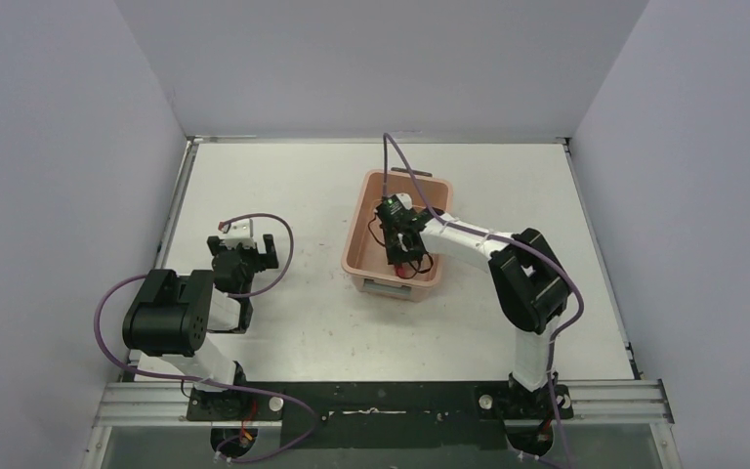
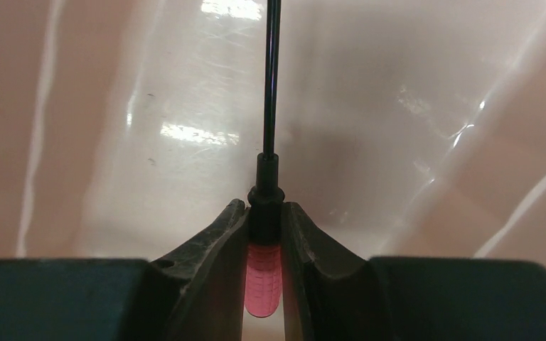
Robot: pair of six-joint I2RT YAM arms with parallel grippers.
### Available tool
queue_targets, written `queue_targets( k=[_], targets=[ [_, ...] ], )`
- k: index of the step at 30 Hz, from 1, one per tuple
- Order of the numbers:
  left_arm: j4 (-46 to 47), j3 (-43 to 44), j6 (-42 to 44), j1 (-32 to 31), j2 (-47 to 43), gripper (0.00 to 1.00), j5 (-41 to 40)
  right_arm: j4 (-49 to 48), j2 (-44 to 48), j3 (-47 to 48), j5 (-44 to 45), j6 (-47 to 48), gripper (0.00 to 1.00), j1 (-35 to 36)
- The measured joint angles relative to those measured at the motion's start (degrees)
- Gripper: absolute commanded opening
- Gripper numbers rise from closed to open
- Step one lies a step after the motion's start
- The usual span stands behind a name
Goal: Put the screwdriver in the bin
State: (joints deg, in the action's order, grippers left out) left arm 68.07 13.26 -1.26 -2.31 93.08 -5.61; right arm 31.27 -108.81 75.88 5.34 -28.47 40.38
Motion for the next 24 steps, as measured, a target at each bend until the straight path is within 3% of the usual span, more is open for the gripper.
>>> queue_targets(
  k=[1,2,10,24],
  targets=[
    [0.0,0.0,0.0,0.0,0.0,0.97,0.0,0.0,-0.7,0.0,-0.2,-0.5,0.55,-0.2],
    [0.0,0.0,0.0,0.0,0.0,0.97,0.0,0.1,-1.2,0.0,-0.3,-1.0,0.65,-0.3],
    [0.0,0.0,0.0,0.0,0.0,0.97,0.0,1.9,0.4,1.2,1.9,-2.3,0.99,-0.7],
    [0.0,0.0,0.0,0.0,0.0,0.97,0.0,1.7,23.7,7.8,7.0,4.6,1.00,-3.9]
  ],
)
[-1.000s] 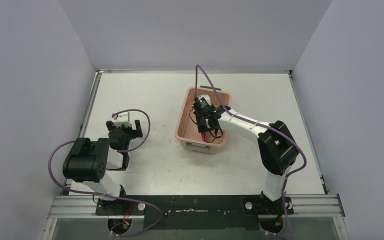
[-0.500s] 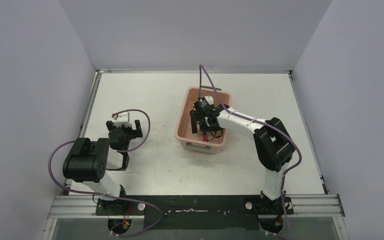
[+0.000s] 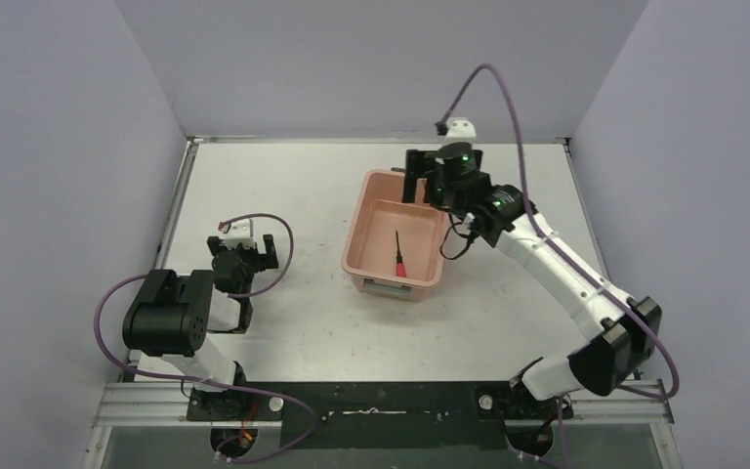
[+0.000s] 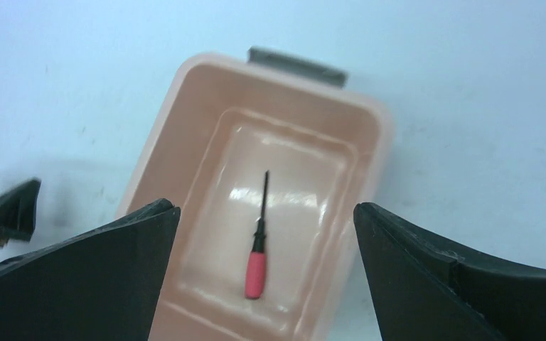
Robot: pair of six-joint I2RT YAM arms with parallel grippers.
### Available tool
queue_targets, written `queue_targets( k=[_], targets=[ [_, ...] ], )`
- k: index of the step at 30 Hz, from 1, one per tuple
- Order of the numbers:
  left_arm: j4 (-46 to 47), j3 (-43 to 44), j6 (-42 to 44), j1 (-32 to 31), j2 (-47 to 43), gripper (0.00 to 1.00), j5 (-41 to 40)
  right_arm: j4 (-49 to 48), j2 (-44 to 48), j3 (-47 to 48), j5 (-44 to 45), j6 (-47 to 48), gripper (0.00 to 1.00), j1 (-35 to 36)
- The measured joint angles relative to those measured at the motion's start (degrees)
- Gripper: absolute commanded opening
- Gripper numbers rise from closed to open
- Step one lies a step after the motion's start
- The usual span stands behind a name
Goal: Put the screwdriver in the bin
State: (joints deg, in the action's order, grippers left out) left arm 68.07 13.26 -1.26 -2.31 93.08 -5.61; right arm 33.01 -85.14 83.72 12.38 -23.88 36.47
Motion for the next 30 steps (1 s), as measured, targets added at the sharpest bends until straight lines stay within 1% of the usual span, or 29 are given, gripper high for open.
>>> queue_targets(
  k=[2,6,9,14,17,20,23,26,30],
  targets=[
    [0.0,0.0,0.0,0.0,0.0,0.97,0.0,-2.6,4.2,-2.8,1.2,0.8,1.00,-3.2],
    [0.0,0.0,0.0,0.0,0.0,0.97,0.0,-7.0,13.9,-13.0,6.9,2.3,1.00,-10.5],
    [0.0,0.0,0.0,0.0,0.0,0.97,0.0,-10.0,19.6,-21.1,11.3,2.7,1.00,-13.5],
    [0.0,0.0,0.0,0.0,0.0,0.97,0.0,-18.4,26.1,-35.8,13.2,3.5,1.00,-20.0],
    [0.0,0.0,0.0,0.0,0.0,0.97,0.0,-26.1,29.2,-46.1,13.7,4.7,1.00,-24.3],
    [0.0,0.0,0.0,0.0,0.0,0.97,0.0,-36.5,31.0,-56.9,14.2,7.0,1.00,-26.3],
    [0.0,0.0,0.0,0.0,0.0,0.97,0.0,-47.4,30.5,-67.6,14.6,9.6,1.00,-26.6],
    [0.0,0.0,0.0,0.0,0.0,0.97,0.0,-54.5,28.1,-73.4,15.3,10.7,1.00,-26.7],
    [0.0,0.0,0.0,0.0,0.0,0.97,0.0,-63.2,24.9,-77.3,15.5,11.3,1.00,-26.8]
  ],
)
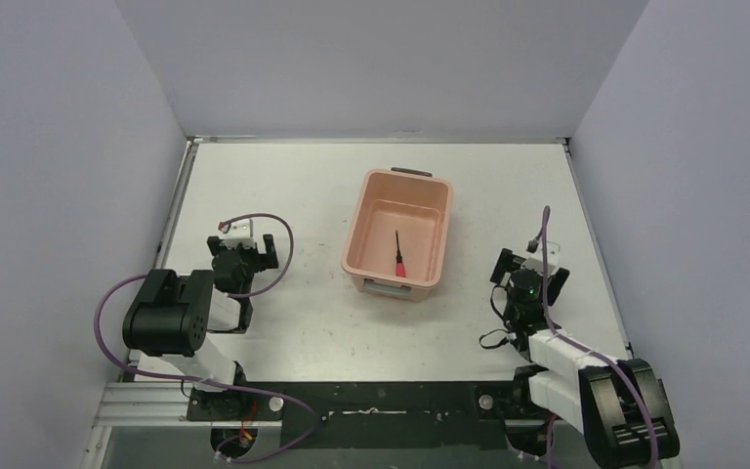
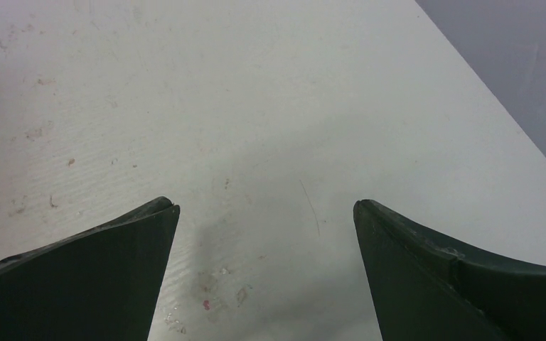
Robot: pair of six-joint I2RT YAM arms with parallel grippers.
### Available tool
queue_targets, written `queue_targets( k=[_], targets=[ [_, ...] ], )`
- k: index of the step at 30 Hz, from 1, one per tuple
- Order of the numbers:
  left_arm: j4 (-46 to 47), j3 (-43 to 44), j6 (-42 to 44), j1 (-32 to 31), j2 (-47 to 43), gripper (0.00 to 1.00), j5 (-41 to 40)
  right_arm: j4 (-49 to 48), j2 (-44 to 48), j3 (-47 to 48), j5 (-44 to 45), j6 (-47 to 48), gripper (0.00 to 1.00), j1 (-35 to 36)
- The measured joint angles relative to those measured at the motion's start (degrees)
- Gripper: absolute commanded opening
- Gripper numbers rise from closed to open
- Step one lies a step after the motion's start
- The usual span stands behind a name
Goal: Put the screwdriver in the bin
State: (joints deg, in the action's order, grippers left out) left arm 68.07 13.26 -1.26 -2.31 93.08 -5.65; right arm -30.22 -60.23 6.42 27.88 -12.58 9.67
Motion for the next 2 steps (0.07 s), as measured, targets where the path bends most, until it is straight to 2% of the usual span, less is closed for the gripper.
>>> queue_targets(
  k=[2],
  targets=[
    [0.0,0.0,0.0,0.0,0.0,0.97,0.0,-2.8,-0.2,-0.8,0.0,0.0,1.00,0.0]
  ],
)
